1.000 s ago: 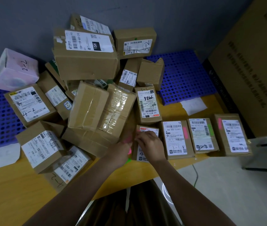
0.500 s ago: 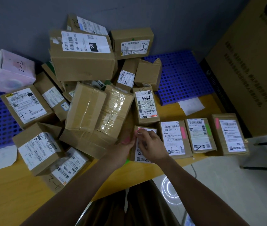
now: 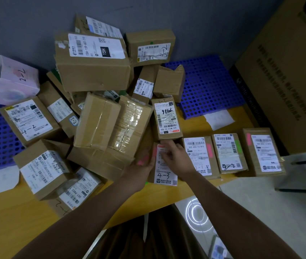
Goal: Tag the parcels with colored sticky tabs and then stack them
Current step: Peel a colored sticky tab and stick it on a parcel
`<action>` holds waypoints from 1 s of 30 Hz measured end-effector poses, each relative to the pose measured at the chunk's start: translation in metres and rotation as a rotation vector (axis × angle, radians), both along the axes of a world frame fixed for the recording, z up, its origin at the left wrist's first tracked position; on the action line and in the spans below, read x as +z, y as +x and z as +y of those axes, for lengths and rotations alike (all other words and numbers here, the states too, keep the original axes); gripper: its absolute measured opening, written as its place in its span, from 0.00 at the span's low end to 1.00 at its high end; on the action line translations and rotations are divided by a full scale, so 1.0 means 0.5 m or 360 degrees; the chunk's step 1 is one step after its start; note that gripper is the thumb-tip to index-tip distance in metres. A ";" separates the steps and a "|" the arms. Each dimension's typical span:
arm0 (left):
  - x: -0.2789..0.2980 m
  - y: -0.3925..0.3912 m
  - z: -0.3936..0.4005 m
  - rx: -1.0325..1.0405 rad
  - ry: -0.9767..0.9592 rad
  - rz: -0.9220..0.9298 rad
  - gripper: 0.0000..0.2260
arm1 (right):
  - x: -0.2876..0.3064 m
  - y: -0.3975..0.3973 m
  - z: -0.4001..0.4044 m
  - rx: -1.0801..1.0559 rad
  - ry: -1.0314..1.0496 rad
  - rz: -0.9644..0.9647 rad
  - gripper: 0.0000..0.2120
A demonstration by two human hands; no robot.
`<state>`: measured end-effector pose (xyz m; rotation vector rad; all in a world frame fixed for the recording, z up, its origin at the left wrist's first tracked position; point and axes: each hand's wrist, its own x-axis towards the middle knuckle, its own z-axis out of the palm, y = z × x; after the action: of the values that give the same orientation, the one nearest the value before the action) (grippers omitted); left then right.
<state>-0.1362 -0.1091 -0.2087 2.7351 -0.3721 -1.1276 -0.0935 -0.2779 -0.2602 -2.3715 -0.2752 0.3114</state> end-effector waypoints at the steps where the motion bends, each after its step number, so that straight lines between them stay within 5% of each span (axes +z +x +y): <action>1: 0.001 0.000 0.000 -0.0001 0.0004 0.0013 0.35 | 0.004 0.006 0.004 -0.0092 0.0066 -0.0003 0.14; 10: 0.011 0.002 0.000 -0.0040 0.0001 0.0003 0.34 | 0.019 0.046 0.056 -0.0169 -0.0259 0.0275 0.12; 19: 0.017 0.007 0.004 -0.0003 -0.0071 0.0050 0.32 | 0.027 0.061 0.064 -0.0357 -0.0133 0.0385 0.13; 23: 0.030 0.016 0.008 0.0070 -0.0206 0.0080 0.30 | 0.035 0.024 0.045 -0.0347 0.0147 0.0250 0.03; 30: 0.008 0.017 0.035 0.0692 -0.0692 0.0271 0.31 | 0.013 -0.024 0.001 0.0128 -0.0182 0.0122 0.18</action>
<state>-0.1277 -0.0916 -0.2049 2.1791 0.0090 -1.0061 -0.1057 -0.2772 -0.2539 -2.4579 -0.3246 0.4663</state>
